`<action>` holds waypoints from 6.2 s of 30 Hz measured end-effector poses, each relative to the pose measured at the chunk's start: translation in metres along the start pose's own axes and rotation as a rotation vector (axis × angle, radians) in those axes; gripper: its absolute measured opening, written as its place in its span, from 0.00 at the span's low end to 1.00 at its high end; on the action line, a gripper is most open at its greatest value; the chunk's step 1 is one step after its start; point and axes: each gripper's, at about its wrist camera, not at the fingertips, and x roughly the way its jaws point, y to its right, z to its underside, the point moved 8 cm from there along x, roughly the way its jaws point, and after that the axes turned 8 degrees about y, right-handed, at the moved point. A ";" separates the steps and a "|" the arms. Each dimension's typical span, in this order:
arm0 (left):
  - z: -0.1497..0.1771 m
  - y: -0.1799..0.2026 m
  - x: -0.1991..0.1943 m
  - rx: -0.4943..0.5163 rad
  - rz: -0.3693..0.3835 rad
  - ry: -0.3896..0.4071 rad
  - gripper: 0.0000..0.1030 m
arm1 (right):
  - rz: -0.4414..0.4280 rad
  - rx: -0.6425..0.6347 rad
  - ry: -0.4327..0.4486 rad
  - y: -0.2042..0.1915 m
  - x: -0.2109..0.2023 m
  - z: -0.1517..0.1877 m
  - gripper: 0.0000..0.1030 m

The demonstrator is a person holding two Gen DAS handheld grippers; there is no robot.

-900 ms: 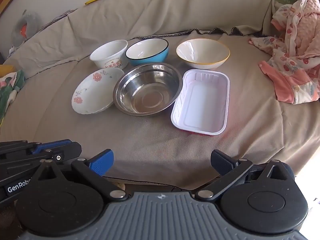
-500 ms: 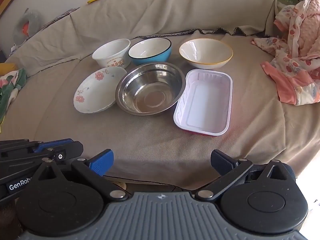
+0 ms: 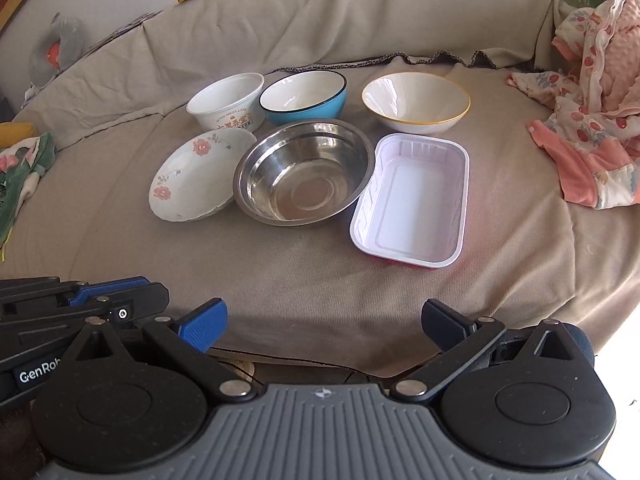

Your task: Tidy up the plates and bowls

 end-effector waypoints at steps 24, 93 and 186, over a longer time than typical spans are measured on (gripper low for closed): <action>-0.004 0.001 -0.005 0.002 0.014 0.015 0.13 | -0.018 0.015 0.029 0.003 -0.009 0.001 1.00; -0.018 0.017 0.177 -0.299 0.287 -0.168 0.14 | 0.073 0.274 0.119 0.145 0.103 -0.038 0.68; -0.086 -0.110 0.226 -0.180 0.305 -0.121 0.21 | 0.090 0.151 0.022 0.043 0.177 -0.047 0.71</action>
